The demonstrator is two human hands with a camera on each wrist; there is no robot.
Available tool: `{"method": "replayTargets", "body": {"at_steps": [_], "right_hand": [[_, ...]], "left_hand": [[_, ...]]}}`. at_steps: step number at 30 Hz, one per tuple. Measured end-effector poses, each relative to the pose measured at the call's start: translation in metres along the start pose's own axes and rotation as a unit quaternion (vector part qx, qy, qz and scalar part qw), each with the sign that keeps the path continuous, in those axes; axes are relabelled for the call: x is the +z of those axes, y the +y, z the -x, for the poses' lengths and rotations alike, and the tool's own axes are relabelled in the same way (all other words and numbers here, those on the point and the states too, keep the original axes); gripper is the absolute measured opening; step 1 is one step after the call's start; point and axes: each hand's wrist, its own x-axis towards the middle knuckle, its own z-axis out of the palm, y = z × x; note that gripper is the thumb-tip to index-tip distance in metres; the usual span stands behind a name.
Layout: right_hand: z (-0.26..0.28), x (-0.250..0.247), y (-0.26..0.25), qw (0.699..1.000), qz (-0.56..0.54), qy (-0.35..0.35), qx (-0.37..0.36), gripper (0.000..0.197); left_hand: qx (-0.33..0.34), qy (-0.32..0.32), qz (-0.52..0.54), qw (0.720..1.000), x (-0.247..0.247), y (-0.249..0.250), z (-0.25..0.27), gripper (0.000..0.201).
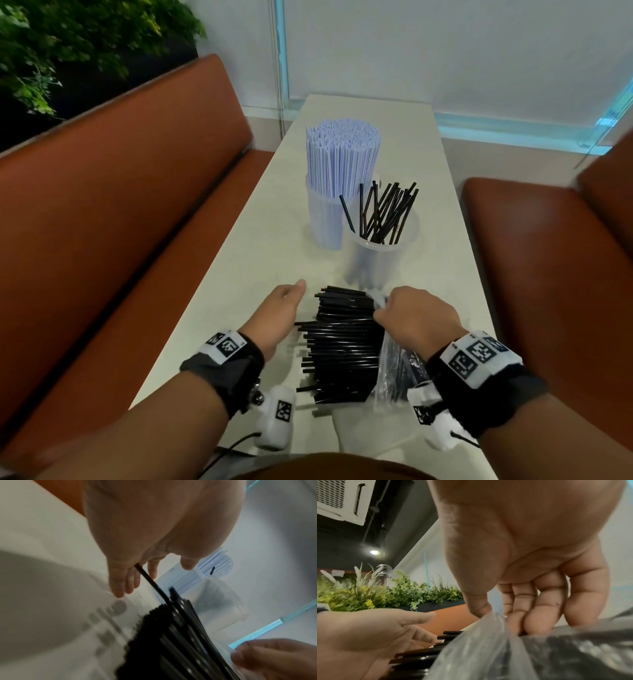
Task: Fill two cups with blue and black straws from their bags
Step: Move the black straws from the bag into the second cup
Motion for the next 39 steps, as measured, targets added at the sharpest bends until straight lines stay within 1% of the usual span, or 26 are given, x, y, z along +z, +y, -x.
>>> {"method": "replayTargets", "body": {"at_steps": [2,4,5,6,7,8,9,10,11,13,14,15,16,17,23,27,31,36,39], "right_hand": [[0.0,0.001,0.0,1.0,-0.014,0.001,-0.004,0.028],[0.001,0.0,0.0,1.0,-0.029,0.001,-0.004,0.027],[0.001,-0.001,0.001,0.999,-0.041,0.003,-0.003,0.026],[0.002,-0.002,0.001,0.999,-0.054,0.007,-0.004,0.026],[0.002,-0.003,0.002,0.998,-0.066,0.012,-0.006,0.025],[0.003,-0.003,0.003,0.997,-0.075,0.017,-0.006,0.026],[0.004,-0.004,0.004,0.996,-0.084,0.02,-0.005,0.025],[0.005,-0.004,0.004,0.996,-0.091,0.022,-0.003,0.025],[0.005,-0.004,0.004,0.995,-0.097,0.022,-0.001,0.024],[0.006,-0.005,0.003,0.994,-0.106,0.023,0.002,0.021],[0.006,-0.006,0.002,0.993,-0.111,0.023,0.001,0.021],[0.007,-0.006,0.002,0.993,-0.119,0.025,-0.002,0.021],[0.008,-0.007,0.002,0.992,-0.125,0.027,-0.006,0.021],[0.008,-0.008,0.002,0.991,-0.128,0.03,-0.01,0.021],[0.01,-0.013,0.007,0.993,-0.11,0.039,-0.032,0.014],[0.009,-0.014,0.008,0.993,-0.09,0.063,-0.03,0.014],[0.007,-0.014,0.011,0.993,-0.082,0.075,-0.041,0.012],[0.004,-0.011,0.015,0.992,-0.089,0.075,-0.058,0.009],[0.002,-0.009,0.018,0.991,-0.094,0.083,-0.055,0.004]], "left_hand": [[0.02,-0.023,0.032,0.999,0.019,0.007,0.003,0.057],[0.046,-0.063,0.028,0.997,0.035,0.015,0.004,0.057],[0.063,-0.071,-0.002,0.996,0.039,0.018,0.004,0.057],[0.088,-0.058,-0.064,0.992,0.04,0.021,0.004,0.057],[0.125,-0.028,-0.146,0.981,0.038,0.024,0.004,0.057],[0.177,0.004,-0.221,0.959,0.036,0.027,0.005,0.057],[0.237,0.013,-0.28,0.93,0.035,0.03,0.007,0.058],[0.291,-0.009,-0.328,0.899,0.035,0.033,0.009,0.059],[0.329,-0.051,-0.371,0.867,0.037,0.036,0.011,0.061],[0.362,-0.129,-0.45,0.806,0.046,0.037,0.012,0.064],[0.365,-0.148,-0.487,0.779,0.052,0.037,0.012,0.063],[0.367,-0.153,-0.521,0.756,0.057,0.038,0.011,0.062],[0.367,-0.15,-0.546,0.738,0.061,0.039,0.01,0.059],[0.366,-0.143,-0.561,0.728,0.065,0.04,0.009,0.056],[0.363,-0.121,-0.593,0.708,0.082,0.047,0.009,0.038],[0.369,-0.097,-0.611,0.693,0.078,0.053,0.009,0.033],[0.38,-0.056,-0.646,0.66,0.06,0.057,0.009,0.032],[0.373,-0.033,-0.675,0.636,0.023,0.053,0.003,0.026],[0.363,-0.026,-0.688,0.628,-0.001,0.046,-0.002,0.019]]}}
